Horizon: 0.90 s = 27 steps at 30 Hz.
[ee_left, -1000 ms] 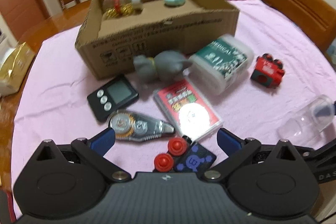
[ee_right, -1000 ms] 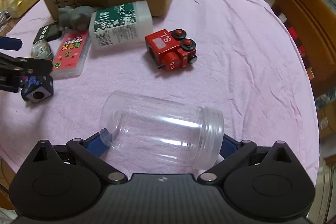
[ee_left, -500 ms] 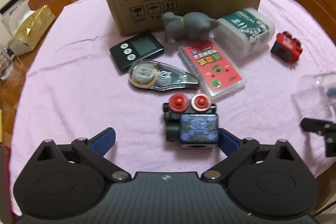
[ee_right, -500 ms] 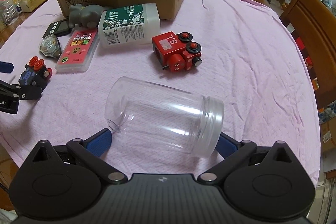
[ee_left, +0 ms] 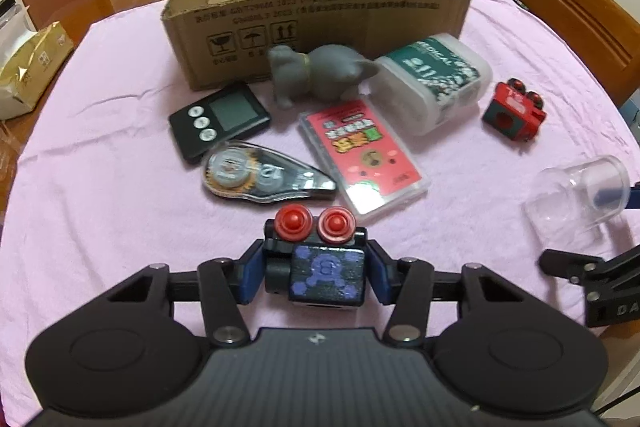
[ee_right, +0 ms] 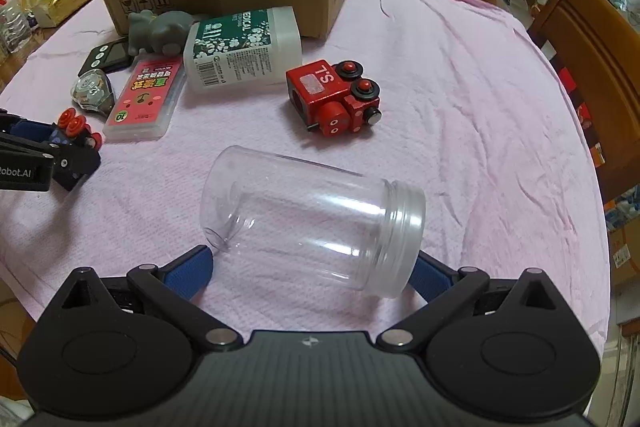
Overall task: Organize rigid objects
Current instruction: 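Close the right tool on the clear jar while the left tool grasps the red-black toy robot, then carry the toy robot and clear jar into the box with both tools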
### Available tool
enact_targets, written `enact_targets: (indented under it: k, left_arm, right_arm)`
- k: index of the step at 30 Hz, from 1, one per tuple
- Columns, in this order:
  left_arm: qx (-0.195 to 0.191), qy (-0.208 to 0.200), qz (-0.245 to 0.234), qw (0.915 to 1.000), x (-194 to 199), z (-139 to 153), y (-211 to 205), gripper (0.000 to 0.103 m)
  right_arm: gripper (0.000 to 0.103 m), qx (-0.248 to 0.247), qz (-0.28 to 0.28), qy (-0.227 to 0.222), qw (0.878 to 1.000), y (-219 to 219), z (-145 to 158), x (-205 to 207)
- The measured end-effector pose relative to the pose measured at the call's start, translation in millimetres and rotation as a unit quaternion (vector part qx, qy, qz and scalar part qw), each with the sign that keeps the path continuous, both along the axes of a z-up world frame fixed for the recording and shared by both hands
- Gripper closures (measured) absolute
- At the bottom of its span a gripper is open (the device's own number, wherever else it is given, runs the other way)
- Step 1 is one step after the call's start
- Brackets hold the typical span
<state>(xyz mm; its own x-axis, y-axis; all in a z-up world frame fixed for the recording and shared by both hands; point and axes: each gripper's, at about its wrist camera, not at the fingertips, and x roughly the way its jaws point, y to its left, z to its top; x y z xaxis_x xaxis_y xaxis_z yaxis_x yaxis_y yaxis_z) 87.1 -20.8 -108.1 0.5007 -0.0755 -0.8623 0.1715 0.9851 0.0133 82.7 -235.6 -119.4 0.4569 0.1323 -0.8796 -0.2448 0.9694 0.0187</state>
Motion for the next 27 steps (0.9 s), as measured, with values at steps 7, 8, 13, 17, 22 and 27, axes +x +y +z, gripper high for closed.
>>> enact_targets:
  k: [7, 8, 13, 17, 22, 27]
  left_arm:
    - [0.003, 0.002, 0.015, 0.9999, 3.5, 0.1, 27.1, 0.051]
    - [0.003, 0.002, 0.013, 0.9999, 3.6, 0.1, 28.8, 0.051]
    - [0.006, 0.001, 0.004, 1.0000, 4.9, 0.1, 30.0, 0.049]
    - [0.003, 0.001, 0.000, 1.0000, 5.0, -0.3, 31.1, 0.049]
    - [0.001, 0.003, -0.005, 1.0000, 7.0, -0.9, 32.2, 0.046]
    - [0.000, 0.005, -0.010, 0.9999, 9.9, -1.4, 31.0, 0.043]
  right_arm:
    - [0.000, 0.015, -0.017, 0.021, 1.000, 3.7, 5.1, 7.2]
    - [0.000, 0.018, -0.020, 0.019, 0.999, 5.0, 6.9, 8.4]
    - [0.000, 0.023, -0.017, 0.012, 1.000, 17.5, 12.6, 15.9]
    - [0.000, 0.026, -0.011, 0.011, 1.000, 28.5, 13.6, 24.0]
    - [0.000, 0.019, -0.011, 0.005, 1.000, 38.9, 15.1, 32.9]
    - [0.000, 0.004, -0.013, 0.001, 1.000, 49.4, 14.5, 40.5]
